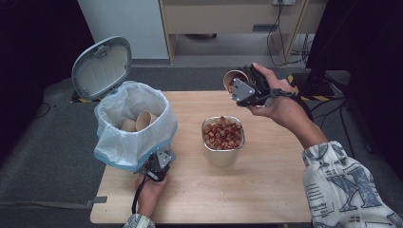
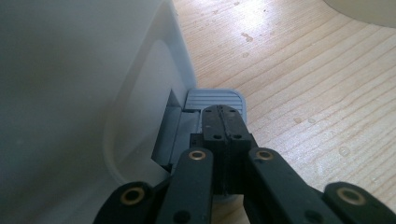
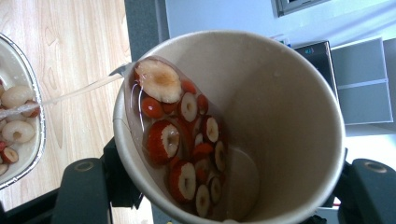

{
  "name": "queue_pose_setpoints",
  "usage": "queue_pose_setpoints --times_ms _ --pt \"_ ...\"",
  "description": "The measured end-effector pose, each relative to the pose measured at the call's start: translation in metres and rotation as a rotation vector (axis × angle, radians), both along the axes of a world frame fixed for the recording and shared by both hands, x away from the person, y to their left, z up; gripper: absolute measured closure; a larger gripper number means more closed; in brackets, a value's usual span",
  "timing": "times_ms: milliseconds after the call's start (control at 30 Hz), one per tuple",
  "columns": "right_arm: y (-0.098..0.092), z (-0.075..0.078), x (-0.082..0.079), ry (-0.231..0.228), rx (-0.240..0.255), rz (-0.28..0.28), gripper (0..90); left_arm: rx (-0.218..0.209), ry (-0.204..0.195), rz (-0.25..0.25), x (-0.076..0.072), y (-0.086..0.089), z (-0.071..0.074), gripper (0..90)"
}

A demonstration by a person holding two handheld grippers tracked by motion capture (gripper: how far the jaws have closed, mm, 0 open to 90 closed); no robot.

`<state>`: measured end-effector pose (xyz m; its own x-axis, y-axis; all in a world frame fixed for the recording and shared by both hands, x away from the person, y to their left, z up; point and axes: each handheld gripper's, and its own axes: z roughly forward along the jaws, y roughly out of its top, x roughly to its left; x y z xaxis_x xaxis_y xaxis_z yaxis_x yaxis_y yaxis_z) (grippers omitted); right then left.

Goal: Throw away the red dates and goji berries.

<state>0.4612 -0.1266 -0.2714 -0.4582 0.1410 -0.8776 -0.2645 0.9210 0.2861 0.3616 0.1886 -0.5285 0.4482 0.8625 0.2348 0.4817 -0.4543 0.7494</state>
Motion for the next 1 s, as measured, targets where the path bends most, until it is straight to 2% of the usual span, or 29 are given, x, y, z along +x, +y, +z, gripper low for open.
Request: queue_pose_setpoints --times_ms 467,533,633,733,767,1000 --pt "-0.0015 0.0042 -0.0004 -0.009 -0.001 -0.002 31.0 -0.002 -0.002 0.003 0.0 -0.0004 -0.0002 89.3" --pt "-0.0007 0.0043 -0.0003 -0.013 -0.014 0.004 31.1 0.001 0.0 0.001 0.0 -0.0001 0.0 89.3" --pt "0.0022 0.0024 -0.0019 -0.042 -0.069 -0.002 31.1 0.0 0.0 0.001 0.0 -0.0001 0.0 89.3" --pt "0.0029 0.0017 -0.0022 -0.047 -0.085 -0.001 31.1 0.0 0.0 0.0 0.0 0.0 0.0 89.3" --pt "0.0029 0.0005 -0.0021 -0.056 -0.105 -0.001 31.2 0.001 0.0 0.0 0.0 0.0 0.0 89.3" --pt "0.0013 -0.0012 -0.0006 -0.078 -0.128 0.012 31.3 0.0 0.0 0.0 0.0 0.0 0.0 89.3"
